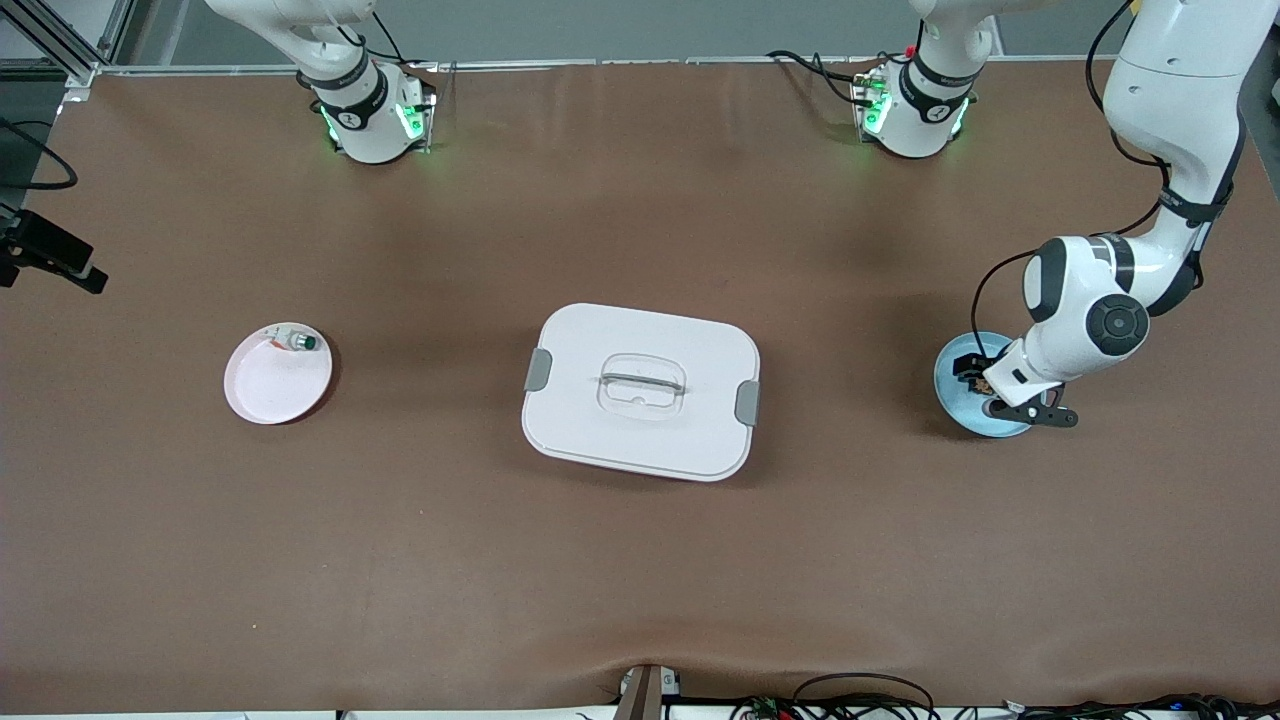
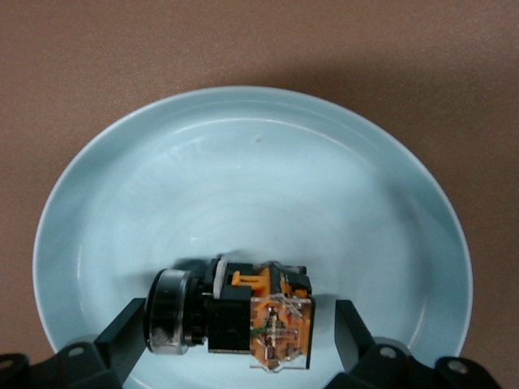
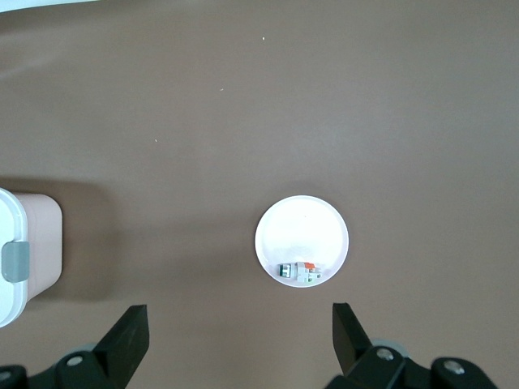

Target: Transfer orange switch to right arm and place

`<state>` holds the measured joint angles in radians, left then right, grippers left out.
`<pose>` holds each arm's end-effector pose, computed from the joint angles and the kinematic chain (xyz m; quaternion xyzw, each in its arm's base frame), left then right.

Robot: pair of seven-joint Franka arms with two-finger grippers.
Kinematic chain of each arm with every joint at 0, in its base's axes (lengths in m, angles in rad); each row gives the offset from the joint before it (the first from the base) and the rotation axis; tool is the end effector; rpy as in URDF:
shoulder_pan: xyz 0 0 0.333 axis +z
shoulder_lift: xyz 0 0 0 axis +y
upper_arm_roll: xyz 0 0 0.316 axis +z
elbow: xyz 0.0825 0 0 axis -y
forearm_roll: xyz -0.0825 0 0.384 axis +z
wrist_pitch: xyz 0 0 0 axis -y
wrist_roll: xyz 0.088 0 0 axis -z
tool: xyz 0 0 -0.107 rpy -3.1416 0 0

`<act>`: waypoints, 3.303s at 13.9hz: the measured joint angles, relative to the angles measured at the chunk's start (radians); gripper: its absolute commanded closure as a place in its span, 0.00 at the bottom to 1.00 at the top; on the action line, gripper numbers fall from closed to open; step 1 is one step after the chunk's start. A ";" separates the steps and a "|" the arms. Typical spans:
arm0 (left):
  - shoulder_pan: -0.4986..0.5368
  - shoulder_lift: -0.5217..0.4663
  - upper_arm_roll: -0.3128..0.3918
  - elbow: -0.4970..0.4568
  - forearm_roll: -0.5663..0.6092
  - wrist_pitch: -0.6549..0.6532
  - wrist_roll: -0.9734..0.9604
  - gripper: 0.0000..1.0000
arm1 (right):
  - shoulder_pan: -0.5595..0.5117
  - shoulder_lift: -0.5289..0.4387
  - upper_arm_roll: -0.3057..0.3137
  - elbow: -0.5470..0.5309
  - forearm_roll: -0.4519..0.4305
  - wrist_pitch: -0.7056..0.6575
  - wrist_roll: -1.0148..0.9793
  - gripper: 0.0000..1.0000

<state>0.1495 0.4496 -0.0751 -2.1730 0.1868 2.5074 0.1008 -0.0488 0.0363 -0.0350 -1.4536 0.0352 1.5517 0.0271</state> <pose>0.5476 0.0383 0.1735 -0.9939 0.0885 0.0584 0.0295 0.5628 -0.0430 0.6578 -0.9979 0.0545 -0.0314 0.0161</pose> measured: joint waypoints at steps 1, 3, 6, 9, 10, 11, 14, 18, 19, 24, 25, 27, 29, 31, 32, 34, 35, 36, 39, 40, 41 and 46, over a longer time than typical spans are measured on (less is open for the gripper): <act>0.000 0.000 0.000 0.000 0.000 0.000 0.000 0.00 | -0.001 0.000 0.000 0.000 0.000 0.001 0.000 0.00; 0.000 0.000 0.000 0.000 0.000 0.000 0.000 0.00 | -0.002 0.000 0.000 0.000 0.000 0.001 0.000 0.00; 0.000 0.000 0.000 0.000 0.000 0.000 0.000 0.36 | -0.002 0.000 0.000 0.000 0.001 -0.002 0.000 0.00; 0.000 0.000 0.000 0.000 0.000 0.000 0.000 0.62 | -0.004 0.000 0.000 0.000 0.001 -0.016 0.000 0.00; 0.000 0.000 0.000 0.000 0.000 0.000 0.000 0.62 | -0.007 0.000 0.000 0.000 0.001 -0.020 0.000 0.00; 0.001 0.000 0.000 0.000 0.000 0.000 0.000 0.63 | -0.011 0.000 0.000 0.000 0.001 -0.022 0.000 0.00; 0.001 0.000 0.000 0.001 0.000 0.000 0.000 0.63 | -0.016 0.000 -0.001 0.000 0.000 -0.028 -0.002 0.00; 0.001 0.000 0.000 0.002 0.000 0.000 0.000 0.63 | -0.017 0.000 -0.001 0.000 0.000 -0.028 -0.023 0.00; 0.002 0.000 0.000 0.002 0.000 0.000 0.000 0.63 | -0.017 0.000 -0.001 0.000 0.000 -0.028 -0.024 0.00; 0.003 0.000 0.000 0.003 0.000 0.000 0.000 0.62 | -0.017 0.000 -0.001 0.000 0.000 -0.029 -0.030 0.00; 0.003 0.000 0.000 0.003 0.000 0.000 0.000 0.62 | -0.017 0.000 -0.001 0.000 0.000 -0.029 -0.031 0.00; 0.004 0.000 0.000 0.004 0.000 0.000 0.000 0.62 | -0.017 0.000 -0.001 0.000 0.000 -0.029 -0.032 0.00; 0.004 0.000 0.000 0.005 0.000 0.000 0.000 0.62 | -0.017 0.000 -0.001 0.000 0.000 -0.029 -0.045 0.00; 0.004 0.000 0.000 0.006 0.000 0.000 0.000 0.62 | -0.017 0.000 -0.001 0.000 0.000 -0.038 -0.069 0.00; 0.004 0.000 0.000 0.006 0.000 0.000 0.000 0.62 | -0.017 0.000 -0.001 0.000 0.000 -0.043 -0.076 0.00; 0.004 -0.001 0.000 0.007 0.000 0.000 0.000 0.62 | -0.017 0.000 -0.001 0.000 0.000 -0.045 -0.079 0.00; 0.004 -0.005 0.000 0.009 0.000 0.000 0.000 0.62 | -0.017 0.000 -0.001 0.000 0.000 -0.045 -0.079 0.00; 0.004 -0.013 0.000 0.013 0.000 -0.007 0.000 0.62 | -0.017 0.000 -0.001 0.000 0.000 -0.045 -0.079 0.00; 0.004 -0.078 0.000 0.031 0.000 -0.119 0.000 0.62 | -0.017 0.000 -0.001 0.000 0.000 -0.045 -0.080 0.00; 0.004 -0.110 0.000 0.037 0.000 -0.167 0.000 0.62 | -0.017 0.000 -0.001 0.000 0.000 -0.045 -0.080 0.00; 0.004 -0.142 0.000 0.048 0.000 -0.226 0.000 0.62 | -0.018 0.000 -0.001 0.000 0.000 -0.045 -0.080 0.00; 0.004 -0.226 -0.016 0.212 -0.039 -0.591 0.000 0.62 | -0.018 0.000 -0.002 0.000 0.000 -0.041 -0.080 0.00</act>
<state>0.1532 0.2234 -0.0913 -1.9612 0.1480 1.9162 0.1003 -0.0669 0.0365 -0.0366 -1.4538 0.0353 1.5109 -0.0531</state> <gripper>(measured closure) 0.278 0.000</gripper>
